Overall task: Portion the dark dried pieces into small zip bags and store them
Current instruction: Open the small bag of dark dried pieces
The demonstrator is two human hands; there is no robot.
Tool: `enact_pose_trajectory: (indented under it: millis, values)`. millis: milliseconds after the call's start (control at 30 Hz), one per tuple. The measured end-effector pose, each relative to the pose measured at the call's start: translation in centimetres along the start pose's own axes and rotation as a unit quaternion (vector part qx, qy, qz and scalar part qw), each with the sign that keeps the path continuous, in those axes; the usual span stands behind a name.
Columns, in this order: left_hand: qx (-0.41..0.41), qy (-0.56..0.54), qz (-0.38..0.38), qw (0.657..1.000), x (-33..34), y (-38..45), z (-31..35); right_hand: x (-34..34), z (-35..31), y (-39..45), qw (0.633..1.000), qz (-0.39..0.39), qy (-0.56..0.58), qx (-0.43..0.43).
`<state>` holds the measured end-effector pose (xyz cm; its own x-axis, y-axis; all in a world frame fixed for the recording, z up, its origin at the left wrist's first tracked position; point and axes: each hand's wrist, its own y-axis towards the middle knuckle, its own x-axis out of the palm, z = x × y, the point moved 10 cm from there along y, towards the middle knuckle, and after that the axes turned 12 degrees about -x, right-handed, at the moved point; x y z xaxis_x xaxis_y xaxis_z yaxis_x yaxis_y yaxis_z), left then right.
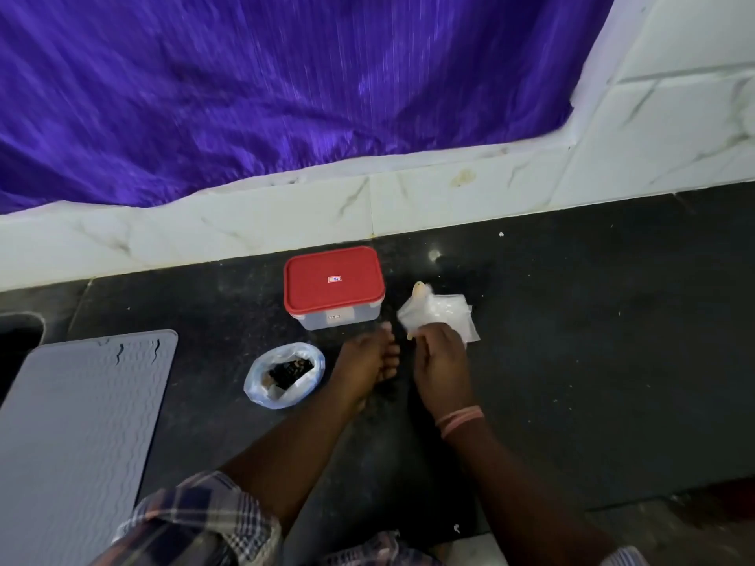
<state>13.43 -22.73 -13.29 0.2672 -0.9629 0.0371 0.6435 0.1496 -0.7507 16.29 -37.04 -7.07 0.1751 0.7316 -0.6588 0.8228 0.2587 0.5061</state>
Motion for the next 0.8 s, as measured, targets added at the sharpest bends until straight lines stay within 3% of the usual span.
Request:
enact_pose_trajectory:
  millis: [100,200,433,533,667,733,800]
  values:
    - [-0.01,-0.098,-0.046,0.994,-1.7,-1.4,1.9,2.5,-4.6,-1.7,0.991,-0.096,0.04,-0.079]
    - [0.005,-0.047,-0.008,0.999,-5.7,-2.8,3.2,3.7,-6.2,-2.7,0.986,-0.129,0.032,-0.101]
    - [-0.008,-0.006,-0.039,0.999,-9.5,-4.2,1.5,5.3,-10.2,-1.4,0.977,-0.164,0.033,-0.131]
    - [0.005,-0.023,-0.02,1.0,-10.7,-4.4,1.4,5.1,-11.1,-0.8,0.988,-0.119,0.048,-0.081]
    - [0.051,-0.041,0.004,0.998,-11.8,-5.5,2.4,5.8,-11.6,-0.4,0.975,-0.072,0.2,0.07]
    - [0.054,-0.039,0.012,0.998,-12.5,-5.8,2.7,6.7,-11.4,-0.3,0.95,-0.082,0.271,0.129]
    - [0.059,-0.005,0.028,0.998,-13.3,-6.0,2.8,7.2,-11.6,-0.1,0.944,-0.119,0.284,0.12]
